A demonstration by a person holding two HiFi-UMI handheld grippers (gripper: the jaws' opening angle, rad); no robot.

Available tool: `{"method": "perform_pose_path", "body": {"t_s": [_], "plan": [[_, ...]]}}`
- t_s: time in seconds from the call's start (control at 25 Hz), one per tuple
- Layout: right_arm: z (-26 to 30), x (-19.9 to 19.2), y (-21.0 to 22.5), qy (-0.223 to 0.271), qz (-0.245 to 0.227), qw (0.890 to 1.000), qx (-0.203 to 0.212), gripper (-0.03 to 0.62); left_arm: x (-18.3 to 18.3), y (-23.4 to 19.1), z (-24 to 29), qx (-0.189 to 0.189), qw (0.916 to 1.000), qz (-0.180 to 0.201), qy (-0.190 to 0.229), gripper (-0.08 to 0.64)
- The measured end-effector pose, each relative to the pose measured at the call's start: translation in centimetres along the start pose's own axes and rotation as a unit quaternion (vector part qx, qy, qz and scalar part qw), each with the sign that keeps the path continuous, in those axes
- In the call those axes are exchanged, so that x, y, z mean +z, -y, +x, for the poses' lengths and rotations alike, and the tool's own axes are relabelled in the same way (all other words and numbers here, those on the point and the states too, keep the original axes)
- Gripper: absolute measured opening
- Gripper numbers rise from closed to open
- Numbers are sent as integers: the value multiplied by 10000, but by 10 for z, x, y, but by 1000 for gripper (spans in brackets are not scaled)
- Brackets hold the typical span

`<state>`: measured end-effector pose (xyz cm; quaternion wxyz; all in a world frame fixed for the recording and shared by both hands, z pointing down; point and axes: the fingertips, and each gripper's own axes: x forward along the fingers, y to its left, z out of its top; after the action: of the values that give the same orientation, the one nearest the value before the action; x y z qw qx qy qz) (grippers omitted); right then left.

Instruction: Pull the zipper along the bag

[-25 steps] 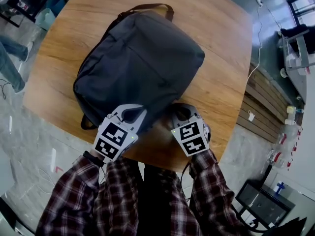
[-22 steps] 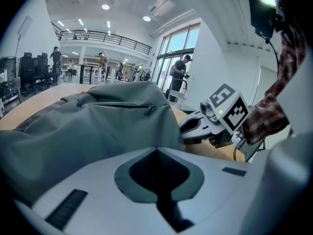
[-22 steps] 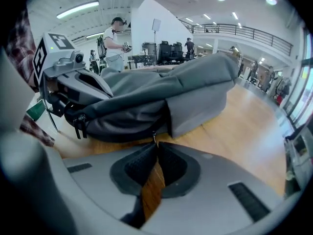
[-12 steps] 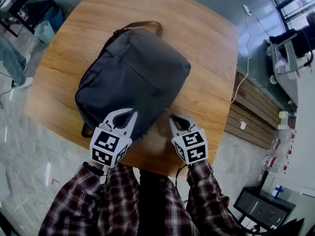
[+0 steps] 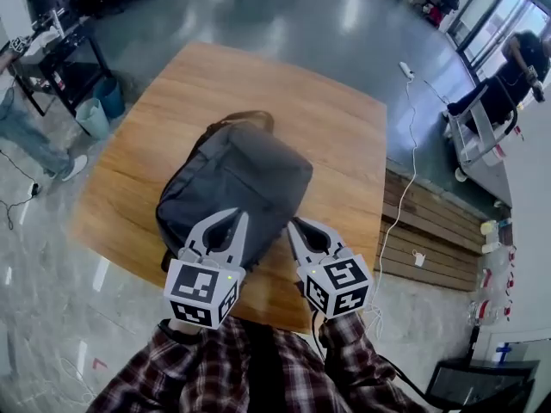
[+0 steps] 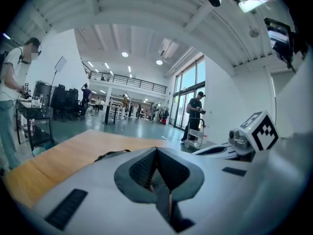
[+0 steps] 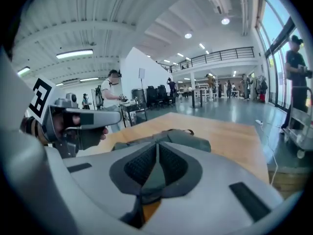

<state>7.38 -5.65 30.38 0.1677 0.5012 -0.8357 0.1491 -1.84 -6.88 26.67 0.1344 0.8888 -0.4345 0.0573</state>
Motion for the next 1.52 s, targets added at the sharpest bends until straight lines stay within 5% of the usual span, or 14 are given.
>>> {"method": "perform_pose_path", "body": {"t_s": [0.4,1.52], "plan": [[-43,88,-43,1168,-180,9926,263,27,82,25,-50,149,9935,102,1122,11],[-76,113,-51,1567,-115,9850,718,11,94,45,-54,280,9939,310,1022,11]]}}
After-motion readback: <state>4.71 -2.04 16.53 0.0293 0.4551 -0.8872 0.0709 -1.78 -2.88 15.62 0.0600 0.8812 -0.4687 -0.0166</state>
